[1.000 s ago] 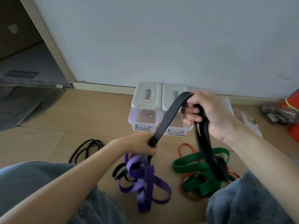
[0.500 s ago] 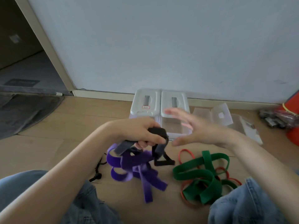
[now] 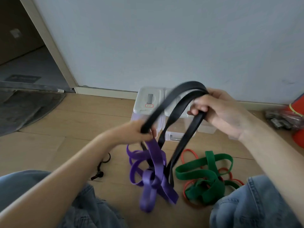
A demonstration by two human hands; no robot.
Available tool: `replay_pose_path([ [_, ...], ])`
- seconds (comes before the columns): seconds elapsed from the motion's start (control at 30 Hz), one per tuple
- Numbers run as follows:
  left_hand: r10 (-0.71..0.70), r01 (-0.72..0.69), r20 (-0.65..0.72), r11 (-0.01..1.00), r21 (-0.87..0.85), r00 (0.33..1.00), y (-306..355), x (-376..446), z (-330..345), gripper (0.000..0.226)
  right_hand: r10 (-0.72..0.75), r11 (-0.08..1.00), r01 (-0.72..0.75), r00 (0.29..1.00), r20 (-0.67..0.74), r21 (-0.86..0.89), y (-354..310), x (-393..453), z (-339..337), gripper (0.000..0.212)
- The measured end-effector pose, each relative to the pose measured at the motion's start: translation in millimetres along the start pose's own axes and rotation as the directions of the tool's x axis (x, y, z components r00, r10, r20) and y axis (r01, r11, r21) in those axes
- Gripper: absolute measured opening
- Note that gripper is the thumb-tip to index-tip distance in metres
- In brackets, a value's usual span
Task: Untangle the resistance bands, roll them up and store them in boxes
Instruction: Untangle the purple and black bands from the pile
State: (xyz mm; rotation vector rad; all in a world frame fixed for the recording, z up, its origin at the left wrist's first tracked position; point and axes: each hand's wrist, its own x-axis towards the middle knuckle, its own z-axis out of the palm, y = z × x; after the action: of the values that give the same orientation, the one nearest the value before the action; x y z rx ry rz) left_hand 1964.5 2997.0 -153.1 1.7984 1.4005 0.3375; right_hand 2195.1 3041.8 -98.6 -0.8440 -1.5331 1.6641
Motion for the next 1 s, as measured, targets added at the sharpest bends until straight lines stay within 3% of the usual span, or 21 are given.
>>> replay_pose_path([
  [0.03,0.041,-0.051,-0.083,0.991,-0.126,0.996,6,-4,-14,0.012,0.082,0.954,-0.086,0.996,-0.027,-0.287,4,-1,-9,0.025],
  [0.07,0.067,-0.099,-0.135,0.964,-0.245,0.989,13,-9,-27,0.01,0.173,0.81,-0.155,0.985,-0.023,-0.566,9,-2,-16,0.019],
  [0.1,0.087,-0.136,-0.157,0.935,-0.328,0.984,20,-14,-36,0.007,0.269,0.658,-0.18,0.963,0.006,-0.732,15,-4,-17,0.013],
  [0.13,0.1,-0.152,-0.159,0.921,-0.358,0.982,26,-18,-40,0.006,0.349,0.579,-0.177,0.936,0.045,-0.796,21,-6,-14,0.01],
  [0.17,0.115,-0.162,-0.153,0.925,-0.344,0.981,31,-19,-41,0.007,0.396,0.594,-0.179,0.914,0.091,-0.784,29,-8,-8,0.01],
  [0.27,0.14,-0.174,-0.127,0.929,-0.326,0.982,39,-17,-37,0.015,0.409,0.773,-0.233,0.894,0.183,-0.59,43,-11,11,0.024],
  [0.33,0.106,-0.15,-0.13,0.904,-0.4,0.986,37,-17,-42,0.005,0.353,0.844,-0.237,0.921,0.165,-0.481,41,-9,13,0.026],
  [0.4,0.024,-0.084,-0.156,0.916,-0.392,0.987,28,-19,-49,0.024,0.282,0.936,-0.251,0.954,0.099,-0.249,33,-7,6,0.027],
  [0.5,-0.12,0.106,-0.092,0.985,-0.139,0.989,7,-19,-47,0.037,0.168,0.985,-0.168,0.985,0.026,0.021,14,-4,-4,0.022],
  [0.57,-0.187,0.199,-0.084,0.963,0.18,0.979,-8,-12,-36,0.02,0.118,0.99,-0.116,0.993,-0.026,0.076,9,-3,-6,0.02],
  [0.6,-0.182,0.213,-0.139,0.944,0.252,0.973,-12,-9,-32,0.01,0.103,0.993,-0.099,0.993,-0.054,0.068,9,-2,-5,0.02],
  [0.67,-0.158,0.192,-0.211,0.97,0.147,0.964,-15,-9,-29,0.011,0.076,0.997,-0.074,0.993,-0.091,0.031,12,-1,-3,0.022],
  [0.73,-0.132,0.089,-0.184,0.97,-0.227,0.974,-12,-10,-34,0.012,0.04,0.999,-0.04,0.994,-0.106,0.002,13,0,-1,0.022],
  [0.8,-0.068,-0.027,-0.184,0.883,-0.469,0.981,-5,-12,-40,0.015,0.004,0.998,-0.01,0.994,-0.106,-0.061,12,-1,-2,0.017],
  [0.83,-0.043,-0.069,-0.218,0.875,-0.48,0.975,-4,-11,-41,0.014,-0.005,0.995,-0.003,0.996,-0.085,-0.096,11,-1,-2,0.018],
  [0.9,-0.04,-0.035,-0.234,0.951,-0.309,0.971,-5,-5,-37,0.015,-0.008,0.992,0.006,1.0,-0.013,-0.13,11,-2,1,0.018],
  [1.0,-0.032,0.035,0.034,0.994,-0.099,0.999,-4,5,-1,0.064,-0.002,0.998,-0.004,0.996,0.094,0.057,12,-4,14,0.013],
])
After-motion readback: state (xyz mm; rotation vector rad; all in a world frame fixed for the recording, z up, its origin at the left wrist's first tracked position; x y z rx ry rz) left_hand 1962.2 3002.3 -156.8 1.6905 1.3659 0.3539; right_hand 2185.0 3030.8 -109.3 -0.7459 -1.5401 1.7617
